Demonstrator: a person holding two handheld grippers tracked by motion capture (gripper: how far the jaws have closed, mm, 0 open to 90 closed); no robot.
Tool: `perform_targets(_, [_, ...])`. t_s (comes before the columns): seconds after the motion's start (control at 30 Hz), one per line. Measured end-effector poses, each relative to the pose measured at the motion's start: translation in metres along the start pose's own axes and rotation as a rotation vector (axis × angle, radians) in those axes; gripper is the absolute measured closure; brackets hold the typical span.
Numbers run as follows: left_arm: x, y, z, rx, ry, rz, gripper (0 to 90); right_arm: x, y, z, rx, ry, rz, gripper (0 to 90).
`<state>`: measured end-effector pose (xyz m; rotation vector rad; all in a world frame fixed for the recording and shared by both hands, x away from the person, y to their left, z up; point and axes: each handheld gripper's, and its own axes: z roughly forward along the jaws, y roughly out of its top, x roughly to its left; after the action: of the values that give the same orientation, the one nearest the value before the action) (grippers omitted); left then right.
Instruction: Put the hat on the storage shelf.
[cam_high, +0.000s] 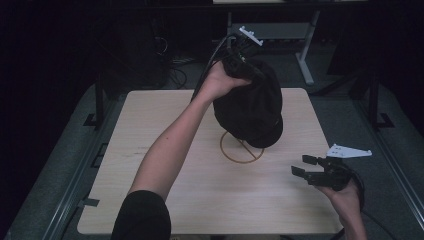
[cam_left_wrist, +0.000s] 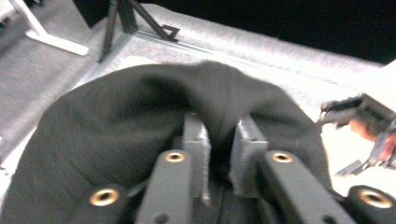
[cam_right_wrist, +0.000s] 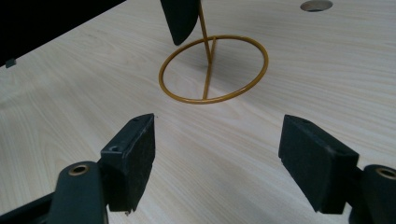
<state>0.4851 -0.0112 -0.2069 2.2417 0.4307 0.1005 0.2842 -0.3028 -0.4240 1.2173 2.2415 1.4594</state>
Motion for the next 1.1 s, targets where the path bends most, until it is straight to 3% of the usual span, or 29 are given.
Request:
perform_targets(0.2, [0.001,-0.001,0.001,0.015,0.024,-0.003,62.9,0.000,-0.001,0.001,0.006,0.002,0.002,26.4])
perform_targets(0.83, [-0.008,-0.005,-0.016,0.022,0.029,0.021,60.9,-0.001,-0.002,0.002,0.013,-0.005,0.004,24.6])
perform_targets(0.93, [-0.009,-0.011,-0.023,0.003,0.015,0.008,60.9,0.000,-0.003,0.003,0.016,-0.004,0.000,24.3])
perform_targets(1.1, [-0.010,-0.019,-0.031,0.003,0.030,0.010,60.9,0.001,-0.003,0.004,0.019,-0.005,0.006,23.7])
